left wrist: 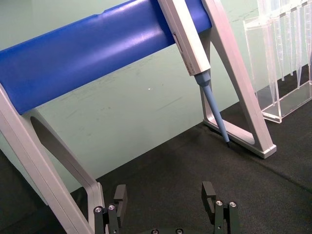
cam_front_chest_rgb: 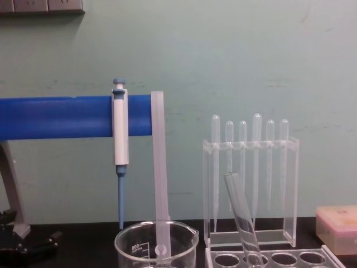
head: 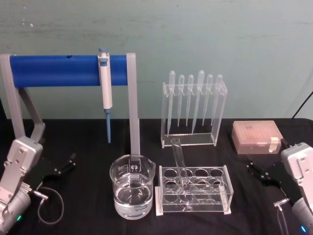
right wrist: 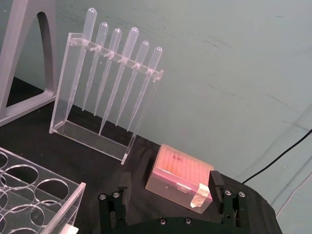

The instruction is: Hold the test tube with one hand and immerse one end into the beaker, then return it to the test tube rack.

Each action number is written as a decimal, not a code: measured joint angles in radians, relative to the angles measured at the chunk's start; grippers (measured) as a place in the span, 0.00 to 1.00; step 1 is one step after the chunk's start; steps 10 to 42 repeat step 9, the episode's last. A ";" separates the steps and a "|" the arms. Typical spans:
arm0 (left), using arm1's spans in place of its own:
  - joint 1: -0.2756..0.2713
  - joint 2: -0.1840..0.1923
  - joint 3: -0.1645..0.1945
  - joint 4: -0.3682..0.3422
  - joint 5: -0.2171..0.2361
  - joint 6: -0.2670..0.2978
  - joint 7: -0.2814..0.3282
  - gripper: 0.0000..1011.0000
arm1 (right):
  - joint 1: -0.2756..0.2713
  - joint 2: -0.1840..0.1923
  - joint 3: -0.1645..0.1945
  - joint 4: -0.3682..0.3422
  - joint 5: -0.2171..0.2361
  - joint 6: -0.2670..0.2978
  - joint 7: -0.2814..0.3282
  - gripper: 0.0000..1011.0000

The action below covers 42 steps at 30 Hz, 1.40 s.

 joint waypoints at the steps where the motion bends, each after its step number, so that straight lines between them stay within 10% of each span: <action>1: 0.000 0.000 0.000 0.000 0.000 0.000 0.000 0.99 | 0.000 0.000 0.000 0.000 0.000 0.000 0.000 0.99; 42: 0.000 0.000 0.000 0.000 0.000 0.000 0.000 0.99 | 0.001 0.001 -0.001 0.000 0.001 0.001 0.001 0.99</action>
